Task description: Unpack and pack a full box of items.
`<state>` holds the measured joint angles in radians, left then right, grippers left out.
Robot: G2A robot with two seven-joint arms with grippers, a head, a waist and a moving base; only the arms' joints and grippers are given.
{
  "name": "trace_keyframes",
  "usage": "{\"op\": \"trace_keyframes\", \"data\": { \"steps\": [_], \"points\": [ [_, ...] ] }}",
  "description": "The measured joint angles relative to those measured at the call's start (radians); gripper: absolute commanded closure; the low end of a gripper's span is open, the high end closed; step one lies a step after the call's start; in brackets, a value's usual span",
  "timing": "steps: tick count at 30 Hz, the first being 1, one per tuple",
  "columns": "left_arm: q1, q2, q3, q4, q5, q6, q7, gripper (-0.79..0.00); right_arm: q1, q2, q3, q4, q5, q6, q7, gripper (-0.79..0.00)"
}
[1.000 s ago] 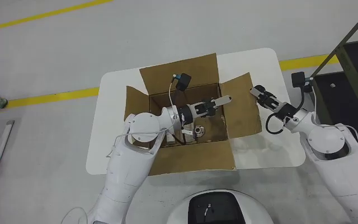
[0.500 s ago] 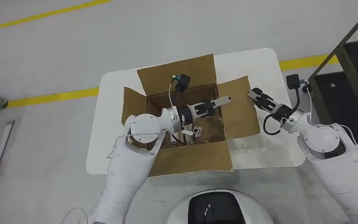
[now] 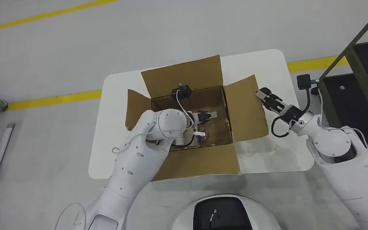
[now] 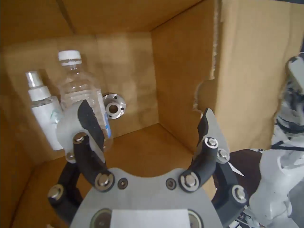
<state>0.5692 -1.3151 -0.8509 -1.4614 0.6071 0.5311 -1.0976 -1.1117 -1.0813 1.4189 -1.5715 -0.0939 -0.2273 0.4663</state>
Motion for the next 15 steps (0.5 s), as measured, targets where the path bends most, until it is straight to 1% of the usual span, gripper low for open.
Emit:
{"op": "trace_keyframes", "data": {
  "steps": [3, 13, 15],
  "points": [
    [-0.012, 0.001, 0.023, 0.009, 0.071, -0.002, -0.022, -0.785, -0.001, -0.001, -0.002, 0.002, 0.001, 0.000, -0.003, 0.000],
    [-0.008, 0.001, 0.020, 0.009, 0.060, -0.004, -0.017, -0.785, 0.005, -0.005, -0.015, 0.014, 0.005, -0.004, -0.002, 0.000],
    [0.006, 0.002, 0.026, 0.034, 0.078, 0.006, -0.003, -0.785, 0.010, -0.006, -0.019, 0.016, 0.005, -0.007, -0.001, 0.000]
  ]
}}
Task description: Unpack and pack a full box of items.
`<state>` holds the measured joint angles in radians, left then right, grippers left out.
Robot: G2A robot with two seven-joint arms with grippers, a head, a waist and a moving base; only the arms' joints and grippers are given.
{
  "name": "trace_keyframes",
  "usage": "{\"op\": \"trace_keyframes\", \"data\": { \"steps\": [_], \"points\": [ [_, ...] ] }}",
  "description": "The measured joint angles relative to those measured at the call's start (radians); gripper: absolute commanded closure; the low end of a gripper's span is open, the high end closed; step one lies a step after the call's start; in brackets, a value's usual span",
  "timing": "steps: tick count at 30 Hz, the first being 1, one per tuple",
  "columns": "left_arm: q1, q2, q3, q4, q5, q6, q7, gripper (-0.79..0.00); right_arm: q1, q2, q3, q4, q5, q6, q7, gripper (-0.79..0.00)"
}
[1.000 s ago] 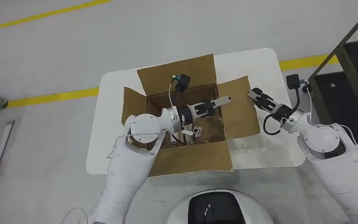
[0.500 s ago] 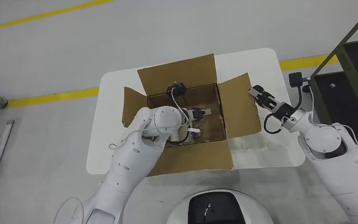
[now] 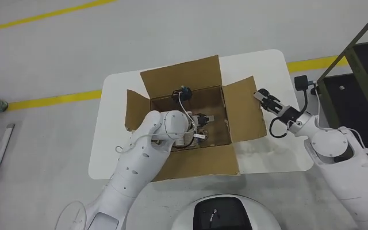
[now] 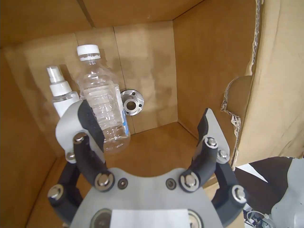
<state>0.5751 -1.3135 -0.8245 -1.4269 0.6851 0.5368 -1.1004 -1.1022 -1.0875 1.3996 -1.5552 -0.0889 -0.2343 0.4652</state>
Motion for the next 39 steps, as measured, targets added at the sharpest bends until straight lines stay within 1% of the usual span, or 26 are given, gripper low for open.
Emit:
{"op": "trace_keyframes", "data": {
  "steps": [5, 11, 12, 15, 16, 18, 20, 24, 25, 26, 29, 31, 32, 33, 34, 35, 36, 37, 38, 39],
  "points": [
    [-0.017, -0.008, 0.041, 0.053, 0.092, 0.062, -0.029, -0.785, 0.006, -0.002, -0.004, 0.008, -0.002, -0.004, -0.001, 0.000],
    [-0.041, -0.021, 0.088, 0.112, 0.180, 0.079, -0.057, -0.785, 0.009, -0.003, -0.003, 0.014, -0.002, -0.006, -0.001, 0.000],
    [-0.042, -0.024, 0.091, 0.117, 0.182, 0.080, -0.059, -0.776, 0.009, -0.003, -0.003, 0.015, -0.002, -0.006, -0.001, 0.000],
    [-0.038, -0.031, 0.095, 0.127, 0.175, 0.074, -0.055, -0.714, 0.009, -0.004, -0.002, 0.017, -0.003, -0.007, -0.003, 0.000],
    [-0.037, -0.033, 0.096, 0.131, 0.174, 0.072, -0.052, -0.656, 0.009, -0.004, -0.002, 0.017, -0.003, -0.008, -0.004, 0.000],
    [-0.034, -0.038, 0.099, 0.143, 0.171, 0.068, -0.046, -0.579, 0.008, -0.004, -0.002, 0.017, -0.003, -0.008, -0.006, 0.000],
    [-0.034, -0.042, 0.100, 0.152, 0.169, 0.065, -0.042, -0.566, 0.008, -0.005, -0.002, 0.017, -0.003, -0.008, -0.007, 0.000],
    [-0.032, -0.051, 0.100, 0.171, 0.167, 0.058, -0.034, -0.619, 0.008, -0.005, -0.001, 0.018, -0.004, -0.008, -0.006, 0.000],
    [-0.032, -0.052, 0.101, 0.175, 0.170, 0.057, -0.032, -0.650, 0.008, -0.005, -0.001, 0.018, -0.005, -0.008, -0.006, 0.000],
    [-0.031, -0.053, 0.102, 0.180, 0.175, 0.056, -0.030, -0.702, 0.008, -0.006, -0.001, 0.019, -0.006, -0.008, -0.006, 0.000],
    [-0.034, -0.058, 0.109, 0.195, 0.196, 0.051, -0.026, -0.708, 0.007, -0.006, -0.001, 0.018, -0.008, -0.007, -0.008, 0.000],
    [-0.036, -0.062, 0.111, 0.201, 0.202, 0.045, -0.025, -0.690, 0.007, -0.006, 0.000, 0.018, -0.008, -0.007, -0.008, 0.000],
    [-0.036, -0.064, 0.112, 0.204, 0.205, 0.042, -0.026, -0.668, 0.007, -0.006, 0.000, 0.018, -0.008, -0.007, -0.008, 0.000],
    [-0.037, -0.067, 0.114, 0.208, 0.207, 0.039, -0.026, -0.613, 0.006, -0.007, 0.000, 0.018, -0.009, -0.007, -0.007, 0.000],
    [-0.037, -0.069, 0.114, 0.211, 0.207, 0.037, -0.026, -0.579, 0.007, -0.007, 0.000, 0.017, -0.009, -0.007, -0.007, 0.000],
    [-0.038, -0.071, 0.115, 0.214, 0.208, 0.036, -0.026, -0.480, 0.007, -0.007, 0.000, 0.017, -0.009, -0.006, -0.007, 0.000],
    [-0.038, -0.073, 0.116, 0.219, 0.209, 0.033, -0.026, -0.403, 0.007, -0.007, 0.000, 0.017, -0.009, -0.006, -0.007, 0.000],
    [-0.039, -0.075, 0.116, 0.222, 0.210, 0.031, -0.026, -0.391, 0.007, -0.007, 0.000, 0.018, -0.009, -0.006, -0.006, 0.000],
    [-0.040, -0.077, 0.116, 0.226, 0.211, 0.029, -0.027, -0.342, 0.008, -0.008, -0.001, 0.018, -0.009, -0.007, -0.006, 0.000],
    [-0.041, -0.079, 0.117, 0.231, 0.213, 0.027, -0.027, -0.329, 0.008, -0.008, -0.002, 0.019, -0.010, -0.007, -0.006, 0.000]
  ]
}}
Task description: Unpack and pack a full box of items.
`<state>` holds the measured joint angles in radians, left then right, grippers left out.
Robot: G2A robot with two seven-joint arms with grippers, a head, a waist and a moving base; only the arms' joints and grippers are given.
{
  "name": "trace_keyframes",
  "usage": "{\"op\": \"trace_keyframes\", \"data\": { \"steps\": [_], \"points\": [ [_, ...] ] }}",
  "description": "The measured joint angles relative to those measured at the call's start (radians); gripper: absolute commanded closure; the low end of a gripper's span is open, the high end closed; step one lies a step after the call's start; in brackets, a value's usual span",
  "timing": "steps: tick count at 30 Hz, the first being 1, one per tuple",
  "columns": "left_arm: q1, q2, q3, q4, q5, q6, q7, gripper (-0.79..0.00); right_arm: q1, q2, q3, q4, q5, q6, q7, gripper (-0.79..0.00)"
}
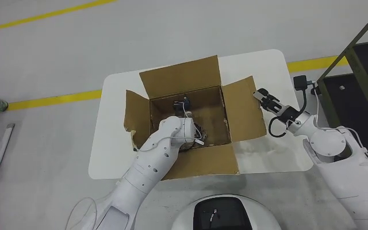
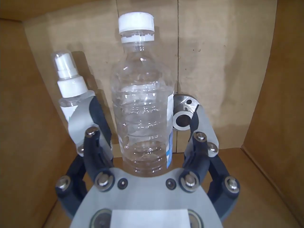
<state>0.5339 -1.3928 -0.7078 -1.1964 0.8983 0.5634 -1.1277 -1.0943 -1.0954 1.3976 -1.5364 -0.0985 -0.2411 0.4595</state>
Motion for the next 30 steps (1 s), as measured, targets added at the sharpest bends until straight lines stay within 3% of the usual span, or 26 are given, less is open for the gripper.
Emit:
{"op": "trace_keyframes", "data": {
  "steps": [1, 2, 3, 13, 23, 25, 26, 30],
  "points": [
    [0.000, -0.002, 0.000, 0.004, 0.001, -0.001, -0.001, -0.256, 0.000, 0.000, -0.001, 0.001, -0.001, 0.000, 0.000, 0.000],
    [-0.001, -0.003, 0.000, 0.008, 0.002, -0.002, -0.002, -0.074, 0.001, 0.000, -0.002, 0.002, -0.001, 0.000, 0.001, 0.000],
    [-0.001, -0.006, 0.000, 0.013, 0.004, -0.004, -0.002, 0.000, 0.001, -0.001, -0.002, 0.003, -0.001, 0.000, 0.002, 0.000],
    [-0.001, -0.015, -0.030, -0.011, 0.015, 0.000, -0.006, 0.000, 0.011, -0.001, 0.010, 0.016, 0.007, -0.004, 0.002, 0.000],
    [0.027, 0.007, -0.146, -0.229, 0.013, 0.021, -0.079, 0.000, 0.013, 0.007, 0.067, 0.021, 0.005, -0.013, 0.011, 0.000],
    [0.038, 0.011, -0.170, -0.271, 0.009, 0.025, -0.093, 0.000, 0.011, 0.008, 0.074, 0.017, 0.004, -0.013, 0.009, -0.351],
    [0.042, 0.013, -0.180, -0.286, 0.009, 0.026, -0.099, 0.000, 0.010, 0.008, 0.077, 0.014, 0.004, -0.013, 0.009, -0.785],
    [0.056, 0.019, -0.214, -0.342, 0.018, 0.022, -0.107, 0.000, 0.007, 0.011, 0.096, -0.007, -0.011, -0.019, -0.002, -0.785]
  ]
}}
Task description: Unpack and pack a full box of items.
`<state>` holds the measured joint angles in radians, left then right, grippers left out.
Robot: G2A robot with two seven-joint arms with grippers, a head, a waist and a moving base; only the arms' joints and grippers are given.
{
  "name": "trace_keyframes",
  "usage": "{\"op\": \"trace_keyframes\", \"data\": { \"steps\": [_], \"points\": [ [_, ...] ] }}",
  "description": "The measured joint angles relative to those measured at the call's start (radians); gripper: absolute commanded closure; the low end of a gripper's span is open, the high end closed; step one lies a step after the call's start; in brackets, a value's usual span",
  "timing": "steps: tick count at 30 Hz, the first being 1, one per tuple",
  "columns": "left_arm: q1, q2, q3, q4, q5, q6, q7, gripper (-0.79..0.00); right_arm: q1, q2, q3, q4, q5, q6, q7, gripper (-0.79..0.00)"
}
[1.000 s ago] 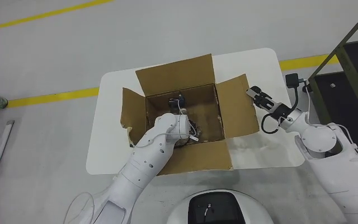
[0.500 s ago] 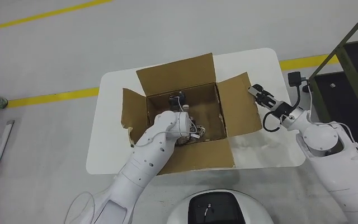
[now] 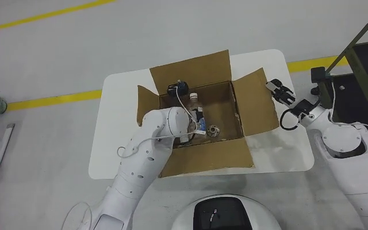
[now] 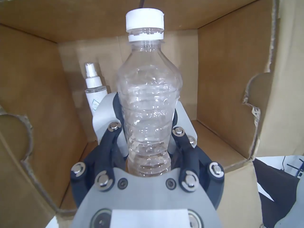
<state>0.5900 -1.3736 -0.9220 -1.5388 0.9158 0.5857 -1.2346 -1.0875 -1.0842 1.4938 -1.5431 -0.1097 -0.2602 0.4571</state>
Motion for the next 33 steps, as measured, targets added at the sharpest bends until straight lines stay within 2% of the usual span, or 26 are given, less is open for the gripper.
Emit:
{"op": "trace_keyframes", "data": {
  "steps": [6, 8, 11, 12, 18, 22, 26, 33],
  "points": [
    [0.015, 0.003, -0.033, -0.054, -0.002, 0.001, 0.001, 0.000, -0.012, 0.007, 0.050, -0.077, -0.075, -0.006, -0.055, -0.785],
    [0.016, 0.003, -0.040, -0.067, -0.001, -0.002, -0.002, 0.000, -0.017, 0.008, 0.063, -0.115, -0.096, -0.012, -0.082, -0.449],
    [0.017, 0.004, -0.049, -0.086, 0.004, -0.008, -0.008, 0.000, -0.025, 0.008, 0.078, -0.176, -0.136, -0.018, -0.132, -0.139],
    [0.017, 0.004, -0.052, -0.093, 0.006, -0.010, -0.010, 0.000, -0.028, 0.008, 0.078, -0.200, -0.142, -0.022, -0.149, 0.000],
    [0.016, 0.006, -0.081, -0.128, 0.012, -0.014, -0.014, 0.000, -0.030, -0.001, 0.024, -0.279, -0.150, -0.084, -0.196, 0.000],
    [0.017, 0.010, -0.102, -0.146, 0.035, -0.025, -0.025, 0.000, -0.028, -0.011, -0.051, -0.272, -0.149, -0.130, -0.227, 0.000],
    [0.024, 0.015, -0.127, -0.165, 0.054, -0.038, -0.038, 0.000, -0.017, -0.019, -0.115, -0.232, -0.181, -0.126, -0.223, 0.000],
    [0.045, 0.024, -0.176, -0.210, 0.087, -0.068, -0.068, 0.000, -0.006, -0.023, -0.180, -0.153, -0.342, -0.079, -0.179, 0.000]
  ]
}}
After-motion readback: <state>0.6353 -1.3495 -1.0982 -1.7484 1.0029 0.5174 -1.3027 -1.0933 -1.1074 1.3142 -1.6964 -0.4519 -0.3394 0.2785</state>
